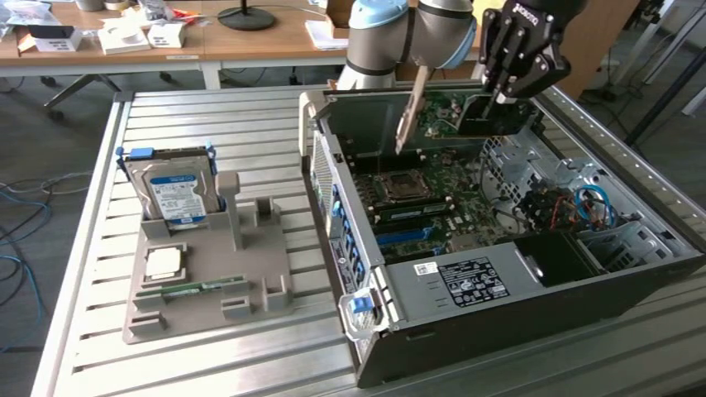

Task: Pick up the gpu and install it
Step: 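Insert the gpu into the slot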

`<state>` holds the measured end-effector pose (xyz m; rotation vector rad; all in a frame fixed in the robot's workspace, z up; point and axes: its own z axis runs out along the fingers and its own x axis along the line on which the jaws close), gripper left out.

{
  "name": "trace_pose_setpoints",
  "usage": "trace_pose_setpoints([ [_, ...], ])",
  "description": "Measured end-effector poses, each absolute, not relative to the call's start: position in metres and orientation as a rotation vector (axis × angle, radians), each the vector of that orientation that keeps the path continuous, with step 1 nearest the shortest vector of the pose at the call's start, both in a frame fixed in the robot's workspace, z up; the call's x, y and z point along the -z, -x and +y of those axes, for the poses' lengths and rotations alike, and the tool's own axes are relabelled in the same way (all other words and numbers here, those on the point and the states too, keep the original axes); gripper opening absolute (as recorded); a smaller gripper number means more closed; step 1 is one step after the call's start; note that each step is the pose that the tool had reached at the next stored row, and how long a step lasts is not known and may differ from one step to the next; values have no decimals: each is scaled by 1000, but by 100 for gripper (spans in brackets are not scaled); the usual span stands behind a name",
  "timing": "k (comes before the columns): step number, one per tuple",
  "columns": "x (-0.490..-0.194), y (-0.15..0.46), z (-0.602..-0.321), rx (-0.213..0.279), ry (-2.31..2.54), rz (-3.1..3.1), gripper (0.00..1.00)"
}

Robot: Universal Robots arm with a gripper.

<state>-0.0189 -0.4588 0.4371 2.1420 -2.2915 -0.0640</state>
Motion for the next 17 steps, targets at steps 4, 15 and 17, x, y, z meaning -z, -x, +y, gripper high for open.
trace_pose_setpoints([
  [4,-437,19,-459,44,-2175,-2280,26],
  [15,-430,21,-459,29,-2212,-2259,26],
  [17,-427,21,-459,29,-2214,-2257,26],
])
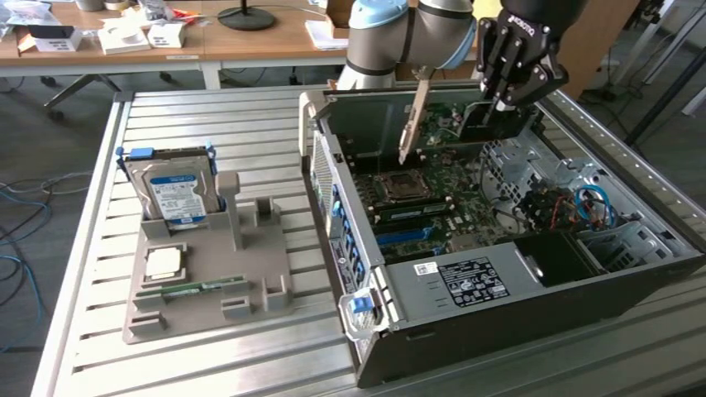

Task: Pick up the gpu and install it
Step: 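Insert the gpu into the slot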

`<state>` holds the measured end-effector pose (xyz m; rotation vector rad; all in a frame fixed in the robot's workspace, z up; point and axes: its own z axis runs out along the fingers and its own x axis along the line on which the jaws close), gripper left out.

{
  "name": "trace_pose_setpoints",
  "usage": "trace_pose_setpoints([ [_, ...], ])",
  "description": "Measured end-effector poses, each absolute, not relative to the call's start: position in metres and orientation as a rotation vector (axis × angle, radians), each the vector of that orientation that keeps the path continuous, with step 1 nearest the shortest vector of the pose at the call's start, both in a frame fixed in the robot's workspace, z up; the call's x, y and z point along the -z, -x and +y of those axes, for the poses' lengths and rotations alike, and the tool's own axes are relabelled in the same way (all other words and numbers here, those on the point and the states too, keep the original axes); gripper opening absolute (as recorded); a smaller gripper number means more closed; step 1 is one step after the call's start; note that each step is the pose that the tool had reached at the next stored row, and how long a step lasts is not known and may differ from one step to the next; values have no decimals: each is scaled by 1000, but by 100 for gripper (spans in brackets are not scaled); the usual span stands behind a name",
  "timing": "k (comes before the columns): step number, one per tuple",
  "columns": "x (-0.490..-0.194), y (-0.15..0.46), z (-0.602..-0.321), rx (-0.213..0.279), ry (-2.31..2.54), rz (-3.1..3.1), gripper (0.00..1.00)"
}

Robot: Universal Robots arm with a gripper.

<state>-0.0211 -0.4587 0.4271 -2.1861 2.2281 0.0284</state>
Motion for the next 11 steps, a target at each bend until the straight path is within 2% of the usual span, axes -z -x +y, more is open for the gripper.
trace_pose_setpoints([
  [11,-409,22,-459,-29,2195,2219,26],
])
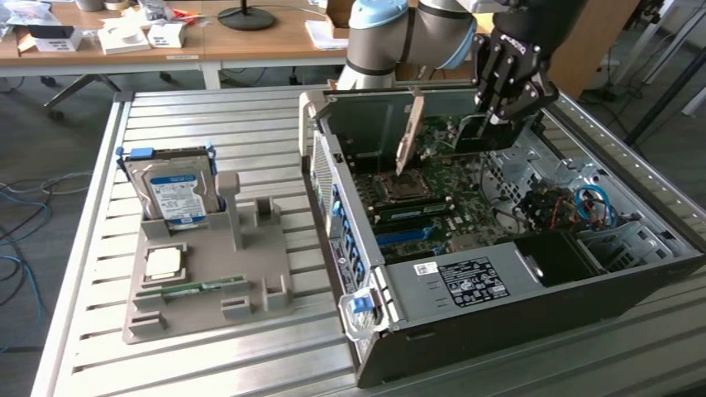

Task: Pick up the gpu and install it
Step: 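Insert the gpu into the slot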

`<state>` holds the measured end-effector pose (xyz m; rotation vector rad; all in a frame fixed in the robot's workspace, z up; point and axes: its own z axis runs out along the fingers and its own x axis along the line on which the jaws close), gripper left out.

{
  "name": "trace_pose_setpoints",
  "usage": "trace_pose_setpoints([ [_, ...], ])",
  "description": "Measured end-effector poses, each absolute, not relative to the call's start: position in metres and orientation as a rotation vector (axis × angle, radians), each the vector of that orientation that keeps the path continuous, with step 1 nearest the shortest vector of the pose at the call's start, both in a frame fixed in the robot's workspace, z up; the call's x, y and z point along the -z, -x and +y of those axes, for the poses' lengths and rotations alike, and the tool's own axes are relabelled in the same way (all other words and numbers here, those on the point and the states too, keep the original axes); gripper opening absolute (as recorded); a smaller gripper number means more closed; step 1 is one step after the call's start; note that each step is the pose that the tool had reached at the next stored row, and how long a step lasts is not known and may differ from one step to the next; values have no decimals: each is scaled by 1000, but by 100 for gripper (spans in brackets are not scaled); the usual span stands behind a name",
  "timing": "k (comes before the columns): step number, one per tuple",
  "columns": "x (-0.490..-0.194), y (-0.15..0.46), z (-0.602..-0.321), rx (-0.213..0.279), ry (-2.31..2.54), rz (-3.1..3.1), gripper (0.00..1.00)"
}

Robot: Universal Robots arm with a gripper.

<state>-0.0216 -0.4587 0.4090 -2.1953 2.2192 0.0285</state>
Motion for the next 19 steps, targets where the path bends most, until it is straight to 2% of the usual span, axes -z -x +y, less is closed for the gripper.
trace_pose_setpoints([
  [19,-376,22,-459,-29,2206,2209,26],
])
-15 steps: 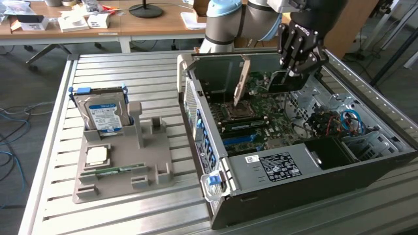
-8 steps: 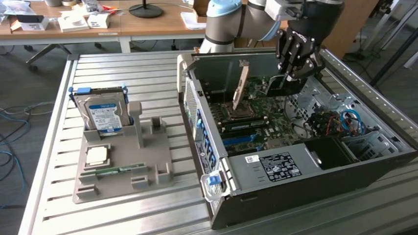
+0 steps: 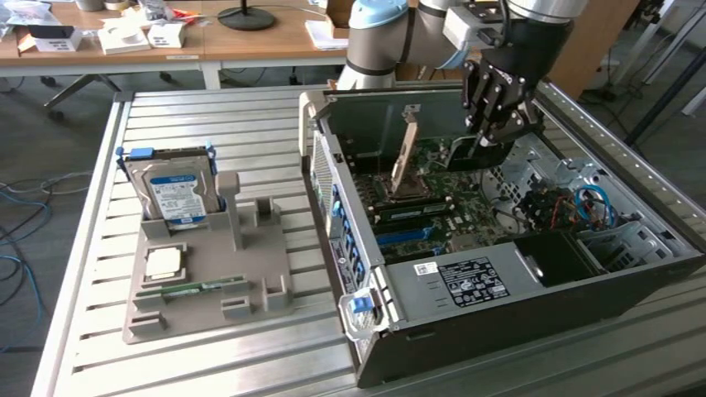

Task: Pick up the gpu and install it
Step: 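Insert the gpu into the slot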

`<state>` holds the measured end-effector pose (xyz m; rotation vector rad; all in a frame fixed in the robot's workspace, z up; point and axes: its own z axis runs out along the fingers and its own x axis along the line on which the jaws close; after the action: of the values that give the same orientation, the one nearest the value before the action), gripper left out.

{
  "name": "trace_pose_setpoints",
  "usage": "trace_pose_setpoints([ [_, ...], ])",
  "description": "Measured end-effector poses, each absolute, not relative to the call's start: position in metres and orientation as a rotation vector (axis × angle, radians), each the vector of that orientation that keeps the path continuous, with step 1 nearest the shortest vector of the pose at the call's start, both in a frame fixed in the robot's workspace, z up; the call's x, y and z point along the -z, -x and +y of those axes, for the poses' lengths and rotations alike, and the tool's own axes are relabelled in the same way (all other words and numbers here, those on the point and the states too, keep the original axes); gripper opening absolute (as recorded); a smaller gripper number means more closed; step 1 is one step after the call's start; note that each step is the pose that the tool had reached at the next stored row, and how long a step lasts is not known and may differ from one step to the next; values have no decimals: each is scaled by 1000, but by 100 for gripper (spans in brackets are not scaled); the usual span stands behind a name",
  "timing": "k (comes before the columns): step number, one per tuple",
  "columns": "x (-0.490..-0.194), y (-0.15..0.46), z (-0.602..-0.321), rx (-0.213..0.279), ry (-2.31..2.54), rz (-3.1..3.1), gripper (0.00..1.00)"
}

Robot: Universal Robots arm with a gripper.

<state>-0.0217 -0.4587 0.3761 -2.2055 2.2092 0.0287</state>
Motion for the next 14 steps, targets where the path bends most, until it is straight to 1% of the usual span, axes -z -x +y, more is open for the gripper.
trace_pose_setpoints([
  [14,-353,22,-459,-29,2211,2204,26],
])
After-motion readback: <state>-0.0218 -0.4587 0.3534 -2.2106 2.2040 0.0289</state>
